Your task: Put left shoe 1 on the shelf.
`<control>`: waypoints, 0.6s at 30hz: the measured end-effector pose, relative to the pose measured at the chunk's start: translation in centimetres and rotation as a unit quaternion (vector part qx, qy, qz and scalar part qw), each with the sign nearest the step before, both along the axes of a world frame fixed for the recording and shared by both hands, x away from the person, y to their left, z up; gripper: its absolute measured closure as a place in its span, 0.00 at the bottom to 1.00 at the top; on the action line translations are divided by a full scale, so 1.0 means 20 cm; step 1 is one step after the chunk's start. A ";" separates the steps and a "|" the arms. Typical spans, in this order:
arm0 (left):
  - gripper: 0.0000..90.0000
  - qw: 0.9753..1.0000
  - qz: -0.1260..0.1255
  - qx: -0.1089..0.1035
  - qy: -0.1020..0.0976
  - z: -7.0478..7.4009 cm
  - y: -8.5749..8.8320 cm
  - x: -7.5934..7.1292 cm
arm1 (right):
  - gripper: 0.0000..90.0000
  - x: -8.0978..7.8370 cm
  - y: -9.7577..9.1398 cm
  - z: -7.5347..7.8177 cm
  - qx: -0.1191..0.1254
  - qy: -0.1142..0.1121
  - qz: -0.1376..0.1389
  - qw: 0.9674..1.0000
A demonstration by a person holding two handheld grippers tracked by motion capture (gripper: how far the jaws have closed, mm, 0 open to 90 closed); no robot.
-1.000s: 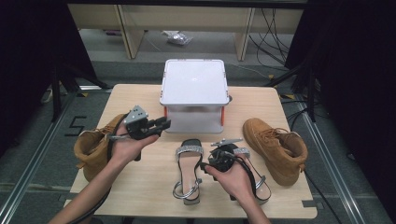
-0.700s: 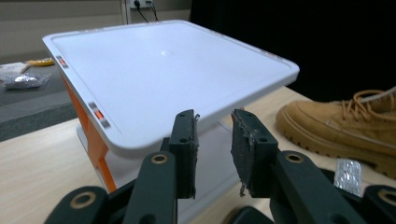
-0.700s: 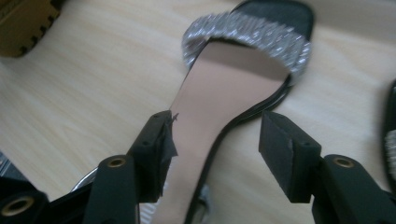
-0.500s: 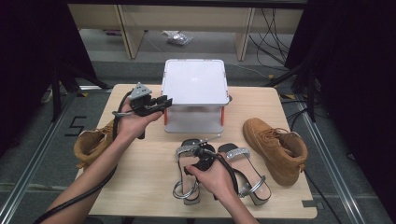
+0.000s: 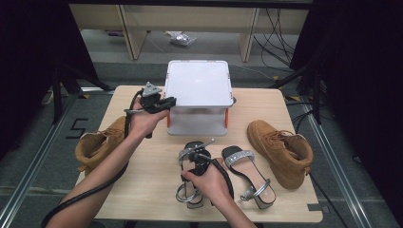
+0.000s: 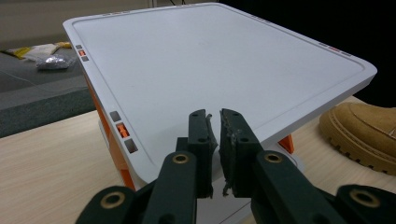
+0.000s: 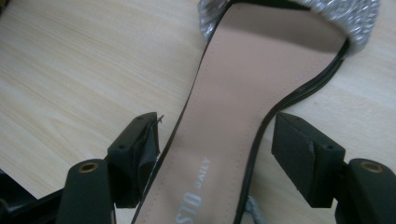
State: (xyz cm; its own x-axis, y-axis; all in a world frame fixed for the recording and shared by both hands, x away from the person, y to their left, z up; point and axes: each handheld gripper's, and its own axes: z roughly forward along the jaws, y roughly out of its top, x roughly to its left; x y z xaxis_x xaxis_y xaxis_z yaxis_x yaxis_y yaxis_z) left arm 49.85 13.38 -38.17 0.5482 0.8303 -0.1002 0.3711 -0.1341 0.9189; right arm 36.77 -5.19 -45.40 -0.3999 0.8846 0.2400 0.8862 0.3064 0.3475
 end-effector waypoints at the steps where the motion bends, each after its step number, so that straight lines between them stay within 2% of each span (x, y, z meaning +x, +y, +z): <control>1: 0.91 1.000 0.000 0.000 0.000 0.00 0.00 0.00 | 0.37 -0.01 0.01 0.00 -0.003 0.016 -0.016 1.000; 2: 0.91 1.000 0.000 0.000 0.000 0.00 0.00 0.00 | 0.36 0.00 0.01 -0.02 -0.003 0.012 -0.003 1.000; 3: 0.91 1.000 -0.001 0.001 0.000 0.00 0.00 0.00 | 0.35 0.00 0.02 -0.02 -0.008 0.017 -0.011 1.000; 5: 0.91 1.000 -0.001 0.000 0.000 0.00 0.00 0.00 | 0.34 0.00 0.03 -0.04 -0.007 0.014 -0.009 1.000; 6: 0.91 1.000 -0.001 0.000 0.000 0.00 0.00 0.00 | 0.35 0.01 0.02 -0.04 -0.015 0.002 0.009 1.000; 7: 0.92 1.000 -0.002 -0.002 0.000 0.00 0.00 0.00 | 0.34 0.00 0.03 -0.05 -0.016 0.002 -0.003 1.000; 8: 0.92 1.000 -0.001 -0.003 0.000 0.00 0.00 0.00 | 0.34 0.01 0.03 -0.05 -0.023 0.009 -0.006 1.000; 14: 0.92 1.000 -0.002 -0.002 0.002 0.00 0.00 0.01 | 0.33 0.04 0.04 -0.06 -0.034 0.018 -0.001 0.999; 16: 0.92 1.000 -0.002 -0.004 0.002 -0.01 0.00 0.01 | 0.32 0.05 0.04 -0.07 -0.035 0.020 0.016 0.999; 18: 0.92 1.000 0.000 -0.005 0.006 0.00 0.00 0.01 | 0.32 0.06 0.04 -0.08 -0.036 0.036 0.016 0.999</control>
State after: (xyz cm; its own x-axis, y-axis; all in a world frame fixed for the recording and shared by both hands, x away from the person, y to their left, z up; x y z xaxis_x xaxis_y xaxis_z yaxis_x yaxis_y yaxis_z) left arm 50.12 13.47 -38.24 0.5467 0.8295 -0.1143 0.3819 -0.1255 0.9157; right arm 38.05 -4.32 -46.97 -0.4124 0.8876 0.2052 0.8974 0.3570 0.2593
